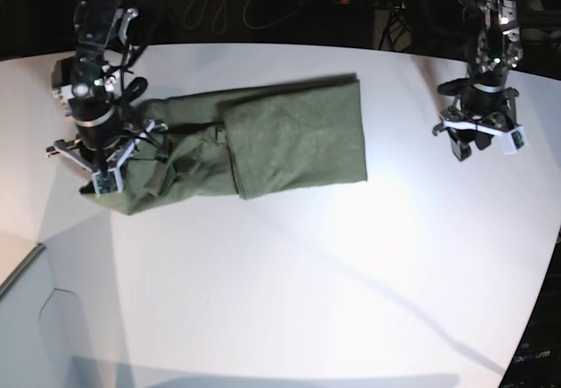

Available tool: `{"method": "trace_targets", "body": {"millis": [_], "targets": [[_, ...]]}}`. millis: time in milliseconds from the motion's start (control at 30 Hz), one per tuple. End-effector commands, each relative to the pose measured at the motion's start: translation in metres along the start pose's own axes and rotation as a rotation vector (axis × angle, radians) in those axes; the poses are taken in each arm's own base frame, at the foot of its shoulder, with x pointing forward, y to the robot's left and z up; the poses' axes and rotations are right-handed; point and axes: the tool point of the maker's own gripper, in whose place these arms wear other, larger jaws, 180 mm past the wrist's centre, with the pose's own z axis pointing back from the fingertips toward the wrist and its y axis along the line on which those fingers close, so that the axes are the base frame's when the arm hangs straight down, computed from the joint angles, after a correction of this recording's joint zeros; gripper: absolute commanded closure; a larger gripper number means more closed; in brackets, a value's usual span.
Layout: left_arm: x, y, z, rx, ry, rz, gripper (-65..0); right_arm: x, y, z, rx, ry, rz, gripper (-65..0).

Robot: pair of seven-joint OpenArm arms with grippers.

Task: Layout the t-shirt on the table in an organized manner, then fold the t-shirt properly
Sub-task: 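Lift the strip end with the right gripper and fold it over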

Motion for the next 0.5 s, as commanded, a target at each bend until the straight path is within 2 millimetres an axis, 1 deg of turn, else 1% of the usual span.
{"method": "trace_targets", "body": {"millis": [0, 33, 100, 167, 200, 300, 467], "targets": [[0.016, -0.001, -0.001, -0.01, -0.049, -0.009, -28.0, 0.022, -0.001, 0.003, -0.004, -0.073, 0.003, 0.0], [0.016, -0.001, -0.001, -0.01, -0.049, -0.009, -28.0, 0.025, 0.004, 0.003, 0.007, -0.082, 0.01, 0.0], [0.016, -0.001, -0.001, -0.01, -0.049, -0.009, -28.0, 0.024, 0.016, 0.005, 0.033, -0.079, 0.013, 0.0], [0.016, -0.001, -0.001, -0.01, -0.049, -0.009, -28.0, 0.026, 0.024, 0.007, 0.049, -0.084, 0.018, 0.0], [0.016, -0.001, -0.001, -0.01, -0.049, -0.009, -28.0, 0.03, 0.029, 0.008, 0.062, -0.095, 0.026, 0.0], [0.016, 0.0, -0.001, -0.009, -0.049, -0.013, -28.0, 0.036, 0.056, 0.012, 0.125, -0.114, 0.042, 0.0], [0.016, 0.0, -0.001, -0.008, -0.048, -0.017, -28.0, 0.059, 0.11, 0.021, 0.256, -0.177, 0.096, 0.0]]}}
